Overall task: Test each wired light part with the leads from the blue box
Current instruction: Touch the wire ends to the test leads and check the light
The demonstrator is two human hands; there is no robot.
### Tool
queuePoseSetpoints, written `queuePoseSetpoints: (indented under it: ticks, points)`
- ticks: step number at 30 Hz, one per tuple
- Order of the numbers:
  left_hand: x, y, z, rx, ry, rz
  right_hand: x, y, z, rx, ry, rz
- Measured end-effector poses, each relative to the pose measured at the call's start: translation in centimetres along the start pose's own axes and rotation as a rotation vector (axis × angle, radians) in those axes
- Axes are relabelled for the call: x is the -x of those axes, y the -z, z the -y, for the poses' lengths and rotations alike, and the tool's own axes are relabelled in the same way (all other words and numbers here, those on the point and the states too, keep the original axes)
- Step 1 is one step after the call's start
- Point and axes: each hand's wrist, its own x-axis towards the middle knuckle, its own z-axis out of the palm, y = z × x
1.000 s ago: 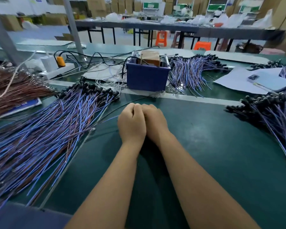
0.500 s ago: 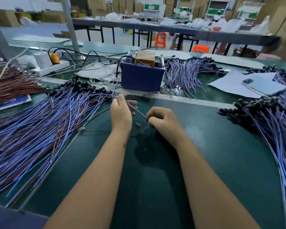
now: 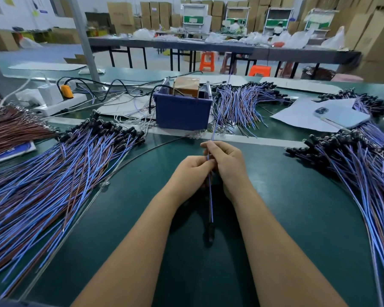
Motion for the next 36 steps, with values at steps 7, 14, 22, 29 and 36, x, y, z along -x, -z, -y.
queuePoseSetpoints:
  ticks: [7, 14, 22, 29, 36]
  points:
    - [-1.1, 0.7, 0.1, 0.084, 0.005, -0.248, -0.1, 0.0, 0.0, -0.023, -0.038, 0.064]
    - [-1.6, 1.5, 0.7, 0.133, -0.013, -0.187, -0.5, 0.0, -0.3, -0.043, -0.040, 0.082]
    - [-1.8, 1.9, 0.8, 0.187, 0.034, -0.290, -0.7, -0.2, -0.7, 0.088, 0.036, -0.004]
    - [-2.3, 3.4, 1.5, 0.238, -0.009, -0.446, -1.2, 0.1, -1.4, 0.246, 0.026, -0.133]
    - [-2.3, 4.8, 2.1, 0.219, 0.017, -0.649, -1.2, 0.4, -1.5, 0.263, 0.064, -0.194]
